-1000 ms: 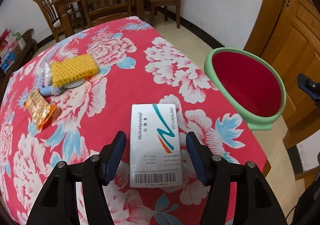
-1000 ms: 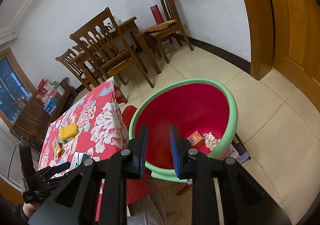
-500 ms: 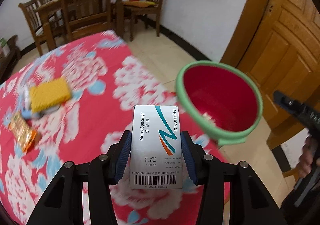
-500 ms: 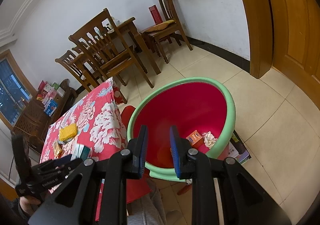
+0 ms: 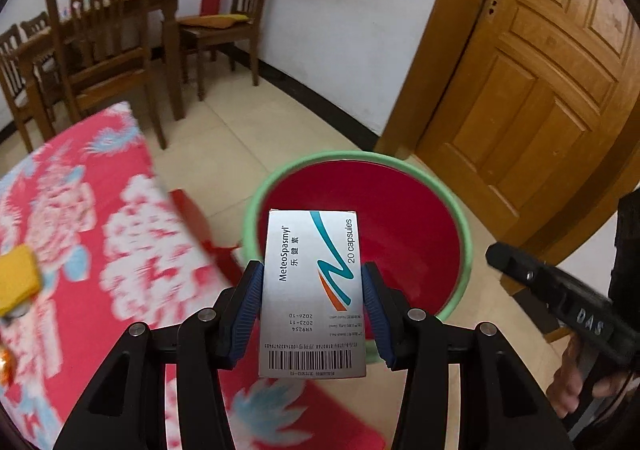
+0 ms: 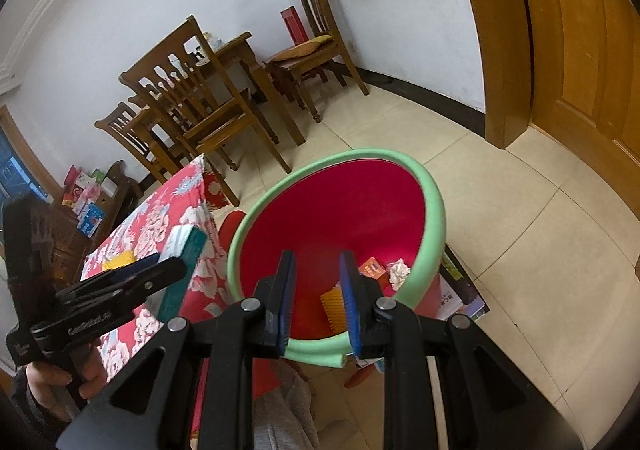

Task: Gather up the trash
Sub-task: 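Carry the white medicine box over the bucket and open left tool, then move both open tools back over the table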

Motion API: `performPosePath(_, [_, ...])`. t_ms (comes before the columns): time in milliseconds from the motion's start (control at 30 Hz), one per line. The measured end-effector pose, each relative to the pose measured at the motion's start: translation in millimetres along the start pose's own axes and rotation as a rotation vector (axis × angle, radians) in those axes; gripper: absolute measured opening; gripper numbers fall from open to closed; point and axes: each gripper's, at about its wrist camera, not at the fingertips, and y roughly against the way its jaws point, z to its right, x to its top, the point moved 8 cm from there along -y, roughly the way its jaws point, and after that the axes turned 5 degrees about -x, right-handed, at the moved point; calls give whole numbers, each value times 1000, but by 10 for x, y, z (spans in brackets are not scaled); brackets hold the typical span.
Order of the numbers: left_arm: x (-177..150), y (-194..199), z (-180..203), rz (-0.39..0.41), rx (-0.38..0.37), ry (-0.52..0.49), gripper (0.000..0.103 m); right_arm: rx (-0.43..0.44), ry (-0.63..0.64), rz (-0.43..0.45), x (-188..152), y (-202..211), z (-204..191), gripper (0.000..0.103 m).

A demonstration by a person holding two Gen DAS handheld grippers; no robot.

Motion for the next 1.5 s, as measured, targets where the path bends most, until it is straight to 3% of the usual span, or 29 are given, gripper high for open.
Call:
performPosePath(133, [56,-174,91,-8,-18,-13,52,-13,-15,-5,-12,-31,85,24])
performPosePath(200, [71,-242,96,-12,-7,-8,66,-16,-22,-9,-19,-47,125,24])
performPosePath(667, [11,36,-59,28,25,39,67,4,-9,-12,-27,-56,71,24])
performPosePath(967, [-90,511,-394,79,81,125,67,68,69,-13,-14,-47,-351,24])
performPosePath(1500, [-443,1277,-1338,156,248,289,67,230,257,-59,-172,-150,-1569,24])
